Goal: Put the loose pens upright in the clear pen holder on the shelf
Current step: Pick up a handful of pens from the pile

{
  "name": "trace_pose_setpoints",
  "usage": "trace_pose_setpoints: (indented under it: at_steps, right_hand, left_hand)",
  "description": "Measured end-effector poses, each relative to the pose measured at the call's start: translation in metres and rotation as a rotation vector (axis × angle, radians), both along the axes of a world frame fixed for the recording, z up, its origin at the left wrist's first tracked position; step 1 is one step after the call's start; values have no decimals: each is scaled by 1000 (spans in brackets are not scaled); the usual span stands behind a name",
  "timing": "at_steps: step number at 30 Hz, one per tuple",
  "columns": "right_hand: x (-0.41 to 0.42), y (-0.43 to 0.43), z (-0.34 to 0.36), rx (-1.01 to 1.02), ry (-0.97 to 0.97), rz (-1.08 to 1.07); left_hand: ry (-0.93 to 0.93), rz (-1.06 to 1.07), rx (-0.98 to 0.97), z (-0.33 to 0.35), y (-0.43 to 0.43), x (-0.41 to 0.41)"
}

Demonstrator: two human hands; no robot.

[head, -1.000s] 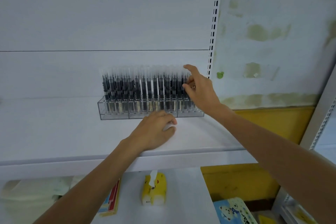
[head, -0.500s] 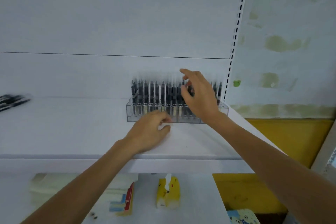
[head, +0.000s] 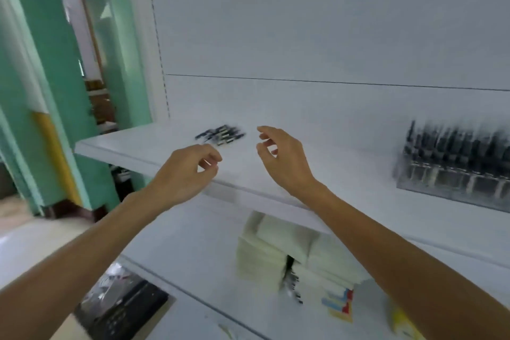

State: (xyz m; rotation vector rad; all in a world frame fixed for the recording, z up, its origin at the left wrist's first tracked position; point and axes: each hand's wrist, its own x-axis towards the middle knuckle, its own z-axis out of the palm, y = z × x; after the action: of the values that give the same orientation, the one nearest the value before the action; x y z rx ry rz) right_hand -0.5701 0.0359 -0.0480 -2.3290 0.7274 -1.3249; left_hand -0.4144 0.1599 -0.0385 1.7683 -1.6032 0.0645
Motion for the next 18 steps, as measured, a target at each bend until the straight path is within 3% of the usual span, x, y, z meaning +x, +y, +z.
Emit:
trace_pose_setpoints:
  at_steps: [8, 18]
  right_hand:
    - [96, 19, -20, 34, 138, -12]
    - [146, -27, -19, -64, 269, -30]
  left_hand:
    - [14, 56, 16, -12, 48, 91]
    - [120, -17, -33, -46, -9, 133]
